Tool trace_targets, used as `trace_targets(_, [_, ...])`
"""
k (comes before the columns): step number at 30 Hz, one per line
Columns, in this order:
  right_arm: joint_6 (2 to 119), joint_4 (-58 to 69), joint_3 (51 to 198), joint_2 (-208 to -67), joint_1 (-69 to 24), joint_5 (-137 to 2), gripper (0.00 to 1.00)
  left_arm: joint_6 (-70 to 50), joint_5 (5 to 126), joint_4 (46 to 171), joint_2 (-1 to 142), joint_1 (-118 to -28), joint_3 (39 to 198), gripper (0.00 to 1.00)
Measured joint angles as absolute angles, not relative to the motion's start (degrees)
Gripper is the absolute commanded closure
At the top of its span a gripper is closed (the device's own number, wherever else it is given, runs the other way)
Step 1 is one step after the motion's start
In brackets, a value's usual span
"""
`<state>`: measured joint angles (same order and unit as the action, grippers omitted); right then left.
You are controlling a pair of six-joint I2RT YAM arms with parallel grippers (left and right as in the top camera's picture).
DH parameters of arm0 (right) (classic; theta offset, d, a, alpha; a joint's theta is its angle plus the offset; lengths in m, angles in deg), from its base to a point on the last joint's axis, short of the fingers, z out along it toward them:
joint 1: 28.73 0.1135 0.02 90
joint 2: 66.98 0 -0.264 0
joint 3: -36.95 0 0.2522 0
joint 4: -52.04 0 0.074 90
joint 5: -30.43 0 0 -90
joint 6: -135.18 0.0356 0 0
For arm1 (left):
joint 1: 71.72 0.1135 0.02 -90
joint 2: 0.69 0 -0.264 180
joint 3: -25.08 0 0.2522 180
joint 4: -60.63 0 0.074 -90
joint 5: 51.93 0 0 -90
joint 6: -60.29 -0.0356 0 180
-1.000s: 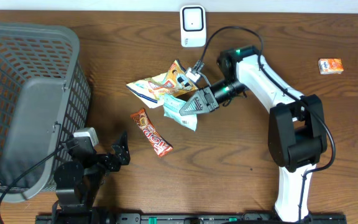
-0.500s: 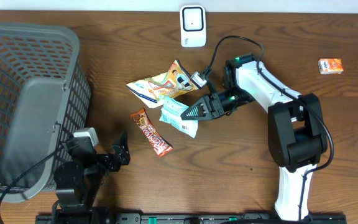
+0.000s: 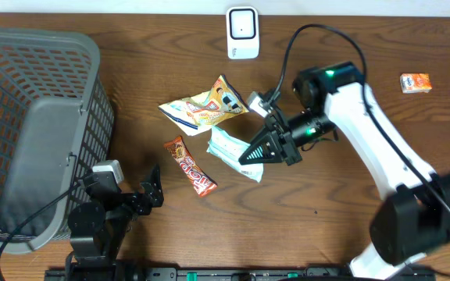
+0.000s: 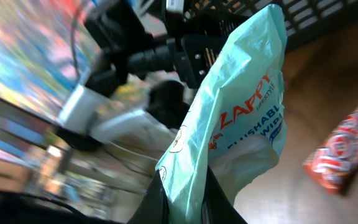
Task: Scan the item barcode
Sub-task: 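Lift the wipes pack and hold it in front of the scanner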
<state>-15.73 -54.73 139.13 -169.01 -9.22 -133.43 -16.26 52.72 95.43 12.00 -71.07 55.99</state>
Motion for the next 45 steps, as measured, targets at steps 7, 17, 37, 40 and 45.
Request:
trace_targets(7, [-5.58, -28.83, 138.89, -167.9, -7.71, -119.77, 0.99, -16.28, 52.72, 95.43, 12.0, -71.07, 55.99, 0.02])
trace_targets(17, [16.34, 9.2, 138.65, -168.6, -1.55, -84.86, 0.99, -16.26, 52.72, 95.39, 12.0, -71.09, 55.99, 0.02])
trace_targets(37, [21.71, 54.29, 147.81, -193.6, -2.25, -49.57, 0.99, -16.26, 52.72, 95.39, 12.0, -71.09, 55.99, 0.02])
trace_targets(40, [21.76, 50.75, 156.42, -200.1, -2.64, -48.63, 0.99, -16.26, 52.72, 95.36, 12.02, -71.09, 55.99, 0.02])
trace_targets(45, [21.8, 42.4, 172.44, -210.28, -3.23, -47.07, 0.99, -16.28, 52.72, 95.41, 12.0, -71.09, 55.99, 0.02])
